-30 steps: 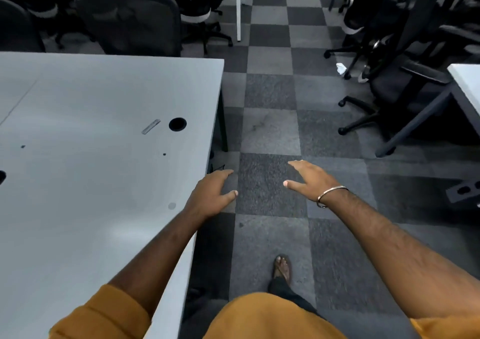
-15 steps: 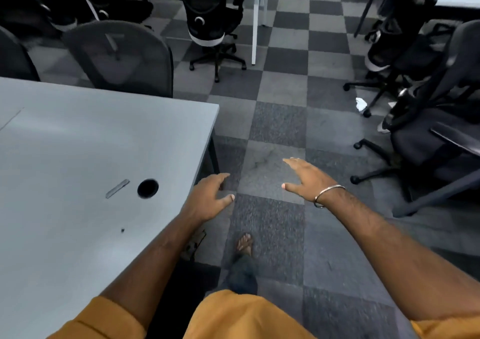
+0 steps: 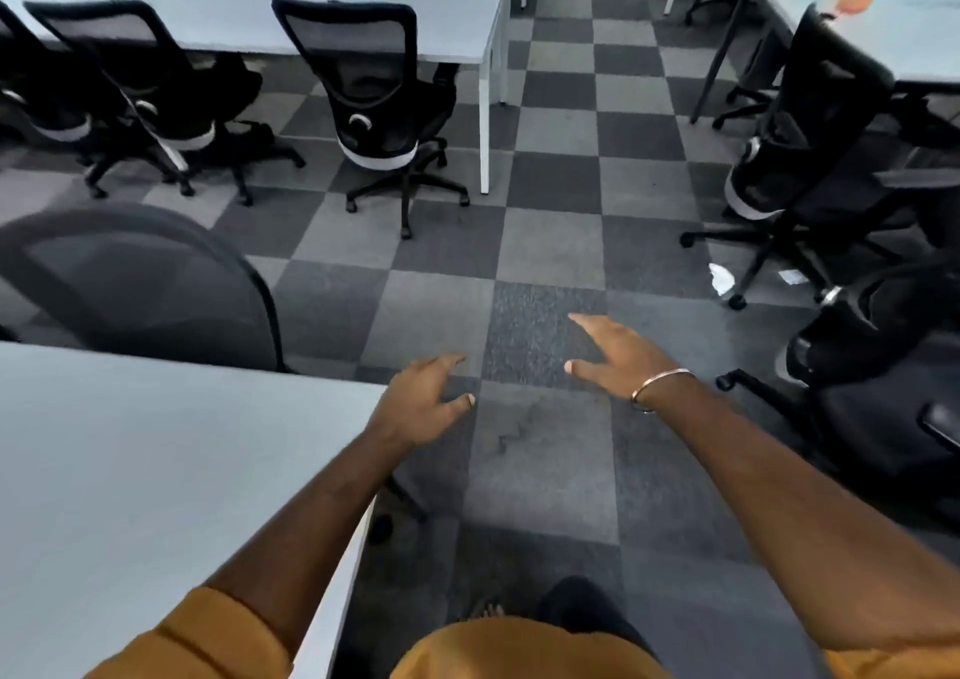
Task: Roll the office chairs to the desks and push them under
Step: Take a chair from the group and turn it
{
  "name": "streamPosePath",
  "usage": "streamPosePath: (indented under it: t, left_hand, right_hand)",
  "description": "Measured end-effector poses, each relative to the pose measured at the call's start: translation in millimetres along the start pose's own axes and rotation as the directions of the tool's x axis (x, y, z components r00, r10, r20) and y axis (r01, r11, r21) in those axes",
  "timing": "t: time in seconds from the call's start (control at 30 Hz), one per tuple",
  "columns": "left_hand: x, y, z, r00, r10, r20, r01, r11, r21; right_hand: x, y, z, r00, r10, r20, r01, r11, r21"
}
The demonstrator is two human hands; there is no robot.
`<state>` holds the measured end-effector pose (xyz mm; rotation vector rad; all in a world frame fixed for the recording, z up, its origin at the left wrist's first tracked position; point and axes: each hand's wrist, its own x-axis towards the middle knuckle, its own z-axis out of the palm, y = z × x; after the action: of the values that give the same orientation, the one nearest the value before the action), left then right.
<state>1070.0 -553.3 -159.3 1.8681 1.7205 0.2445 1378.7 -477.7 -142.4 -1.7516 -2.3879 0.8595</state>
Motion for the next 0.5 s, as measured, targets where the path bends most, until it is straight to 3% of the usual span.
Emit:
streamPosePath:
  t: [0.3, 0.5]
  left_hand:
    - [239, 19, -46, 0.997, -0.052, 0.052, 0.052, 0.999, 0.013]
    - [392, 24, -90, 0.997, -0.065, 0.028, 0.064, 0.998, 0.021]
  right_hand:
    - [210, 83, -77, 0.999, 0.036, -0.024, -0.035, 0.998, 0.051]
    - [350, 132, -151, 0.999, 0.012, 0.05, -0.013, 1.0, 0.006]
